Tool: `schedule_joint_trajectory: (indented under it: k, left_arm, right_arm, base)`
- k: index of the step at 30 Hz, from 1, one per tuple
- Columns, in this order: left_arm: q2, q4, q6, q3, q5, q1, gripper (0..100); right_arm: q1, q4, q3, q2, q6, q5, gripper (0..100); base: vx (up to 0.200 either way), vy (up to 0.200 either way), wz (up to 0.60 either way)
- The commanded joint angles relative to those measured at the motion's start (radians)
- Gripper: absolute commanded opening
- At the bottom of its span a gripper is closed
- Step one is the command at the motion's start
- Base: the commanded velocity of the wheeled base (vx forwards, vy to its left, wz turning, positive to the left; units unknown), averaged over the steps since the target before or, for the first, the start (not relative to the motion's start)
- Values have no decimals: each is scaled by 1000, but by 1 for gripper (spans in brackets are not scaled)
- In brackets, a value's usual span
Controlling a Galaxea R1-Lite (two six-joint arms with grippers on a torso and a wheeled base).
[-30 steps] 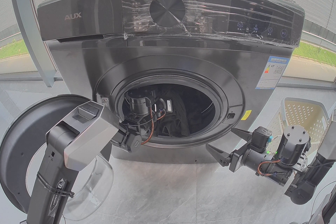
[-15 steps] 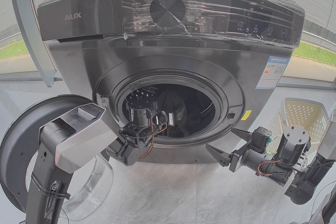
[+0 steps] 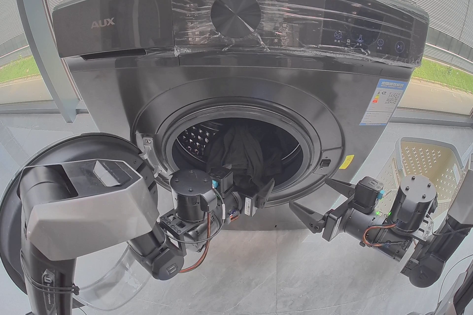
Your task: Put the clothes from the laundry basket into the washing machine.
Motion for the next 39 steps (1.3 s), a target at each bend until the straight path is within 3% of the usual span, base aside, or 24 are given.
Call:
schedule_joint_trajectory:
  k: [1, 5, 16, 20, 23, 28, 31, 39]
  left_arm:
    - [-41, -4, 1, 39, -8, -13, 100]
    - [-28, -13, 1, 33, -35, -6, 100]
    - [30, 22, 3, -70, -51, 19, 100]
    - [44, 123, 0, -106, -63, 47, 100]
    - [45, 243, -3, -159, -135, 79, 100]
    - [110, 281, 4, -271, -130, 103, 100]
    - [173, 356, 20, -352, -91, 113, 100]
    - [275, 384, 47, -454, -75, 136, 100]
  right_arm:
    - [2, 0, -1, 2, 1, 0, 100]
    - [2, 0, -1, 3, 1, 0, 100]
    - [11, 0, 0, 2, 1, 0, 100]
    - [20, 0, 3, -1, 1, 0, 100]
    - [20, 0, 5, -1, 1, 0, 100]
    - [20, 0, 6, -1, 1, 0, 100]
    - [20, 0, 6, -3, 1, 0, 100]
    - [20, 0, 6, -1, 1, 1, 100]
  base:
    - [200, 0, 0]
    - [200, 0, 0]
    - [0, 0, 0]
    - [0, 0, 0]
    - [0, 0, 0]
    - [0, 0, 0]
    - [0, 0, 0]
    - [0, 0, 0]
